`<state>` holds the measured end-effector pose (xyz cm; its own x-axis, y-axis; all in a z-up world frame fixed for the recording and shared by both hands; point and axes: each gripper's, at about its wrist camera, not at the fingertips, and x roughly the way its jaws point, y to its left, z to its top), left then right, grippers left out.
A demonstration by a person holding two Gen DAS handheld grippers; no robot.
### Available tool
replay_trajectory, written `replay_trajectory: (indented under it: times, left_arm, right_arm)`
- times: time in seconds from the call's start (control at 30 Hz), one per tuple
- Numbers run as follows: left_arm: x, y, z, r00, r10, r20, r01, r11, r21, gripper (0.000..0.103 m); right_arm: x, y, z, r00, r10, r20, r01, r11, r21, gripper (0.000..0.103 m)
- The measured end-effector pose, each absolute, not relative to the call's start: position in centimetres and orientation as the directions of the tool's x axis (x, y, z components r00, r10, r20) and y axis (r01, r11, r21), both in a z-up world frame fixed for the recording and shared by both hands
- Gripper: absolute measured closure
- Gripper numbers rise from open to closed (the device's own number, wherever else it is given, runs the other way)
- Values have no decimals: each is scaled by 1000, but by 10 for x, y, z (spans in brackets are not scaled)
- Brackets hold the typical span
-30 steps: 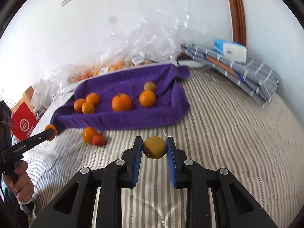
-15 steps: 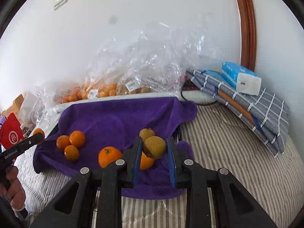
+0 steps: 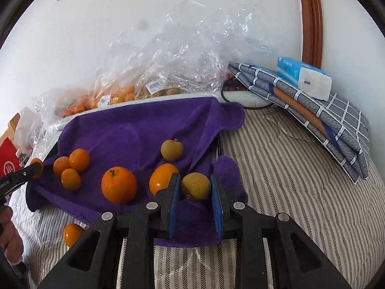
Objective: Organize fruits
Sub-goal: 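Open both grippers to set the fruits on the towel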
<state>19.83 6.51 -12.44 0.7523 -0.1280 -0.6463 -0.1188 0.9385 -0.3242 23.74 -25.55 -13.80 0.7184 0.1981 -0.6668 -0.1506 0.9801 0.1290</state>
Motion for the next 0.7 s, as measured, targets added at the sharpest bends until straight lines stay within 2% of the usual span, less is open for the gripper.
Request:
replay_trajectory:
  times: [0.3, 0.47, 0.7]
  left_arm:
    - [202, 58, -130, 753, -92, -652, -139, 946, -293, 73]
    - [204, 50, -131, 756, -63, -652, -139, 957, -253, 73]
    - [204, 50, -131, 756, -54, -653, -138, 961, -240, 72]
  right_arm:
    - [235, -251, -137, 726, 197, -658, -160, 980, 116, 77]
    - [234, -251, -135, 737, 194, -648, -164, 981, 107, 69]
    - [226, -247, -129, 767, 198, -610, -183, 979, 89, 62]
